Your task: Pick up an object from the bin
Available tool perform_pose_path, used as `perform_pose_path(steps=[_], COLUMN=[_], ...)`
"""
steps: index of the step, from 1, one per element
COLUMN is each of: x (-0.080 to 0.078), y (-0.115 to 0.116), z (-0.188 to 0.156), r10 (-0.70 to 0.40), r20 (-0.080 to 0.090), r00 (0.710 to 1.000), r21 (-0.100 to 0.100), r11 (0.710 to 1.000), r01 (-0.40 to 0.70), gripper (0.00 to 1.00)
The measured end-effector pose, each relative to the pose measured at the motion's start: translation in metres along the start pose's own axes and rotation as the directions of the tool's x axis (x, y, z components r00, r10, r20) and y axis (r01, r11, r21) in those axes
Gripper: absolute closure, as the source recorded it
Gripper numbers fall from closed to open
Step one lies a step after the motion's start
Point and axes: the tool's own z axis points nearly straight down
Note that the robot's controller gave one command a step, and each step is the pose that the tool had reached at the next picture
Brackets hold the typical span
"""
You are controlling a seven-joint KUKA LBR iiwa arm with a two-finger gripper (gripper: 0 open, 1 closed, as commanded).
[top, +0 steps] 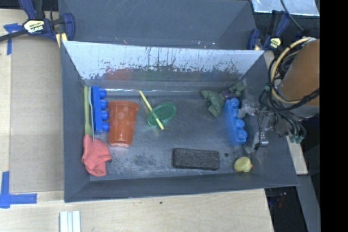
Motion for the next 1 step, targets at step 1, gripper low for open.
perform_pose_path(steps=[1], x=[-0.0023], y=[0.0004], z=[-0.0034], r10=[-0.003], r20=[0.007], r00=[1.000], r21=[0.001], r11=[1.000], r01=[0.003], gripper=[0.00])
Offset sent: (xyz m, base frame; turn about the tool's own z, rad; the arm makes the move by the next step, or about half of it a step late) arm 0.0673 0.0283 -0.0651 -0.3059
